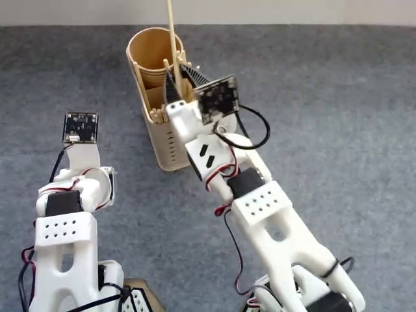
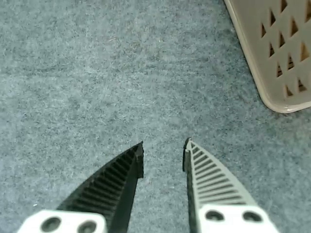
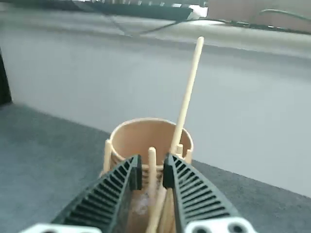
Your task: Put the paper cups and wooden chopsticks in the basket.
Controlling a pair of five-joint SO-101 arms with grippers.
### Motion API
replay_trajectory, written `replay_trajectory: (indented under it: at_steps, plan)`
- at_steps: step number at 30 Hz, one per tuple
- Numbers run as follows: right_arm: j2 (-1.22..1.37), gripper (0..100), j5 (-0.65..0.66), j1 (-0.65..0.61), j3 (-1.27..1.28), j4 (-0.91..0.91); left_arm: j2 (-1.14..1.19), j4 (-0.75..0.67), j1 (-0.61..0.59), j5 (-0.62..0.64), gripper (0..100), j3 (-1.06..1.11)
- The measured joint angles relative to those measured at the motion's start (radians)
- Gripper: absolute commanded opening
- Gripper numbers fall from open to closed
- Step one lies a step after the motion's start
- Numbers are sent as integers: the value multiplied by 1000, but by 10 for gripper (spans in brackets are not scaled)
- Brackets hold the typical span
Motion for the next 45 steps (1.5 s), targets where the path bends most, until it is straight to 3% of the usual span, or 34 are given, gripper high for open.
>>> replay_trajectory:
  at_steps: [3, 9, 13, 15, 17, 22, 31, 40, 45]
  plan:
    - [-97, 84, 75, -20, -89, 236, 0, -31, 0, 0, 162, 0]
    - [-166, 84, 89, -8, -526, 971, 0, -91, 0, 0, 161, -32]
    - [-192, 72, 89, 91, -773, 1404, 2, -169, 0, 0, 161, -198]
    - [-209, 4, 89, 160, -781, 1548, 3, -236, 2, 0, 160, -304]
    - [-209, 14, 89, 215, -732, 1629, 29, -319, 20, 2, 160, -404]
    - [-203, 4, 89, 253, -373, 1507, 219, -381, 123, 5, 160, -687]
    - [-201, 4, 89, 261, 440, 793, 798, -152, 183, 196, 160, -1404]
    - [-203, 4, 89, 219, 601, 496, 1316, 176, 333, 204, 161, -2182]
    - [-203, 4, 89, 216, 641, 411, 1491, 267, 374, 204, 160, -2455]
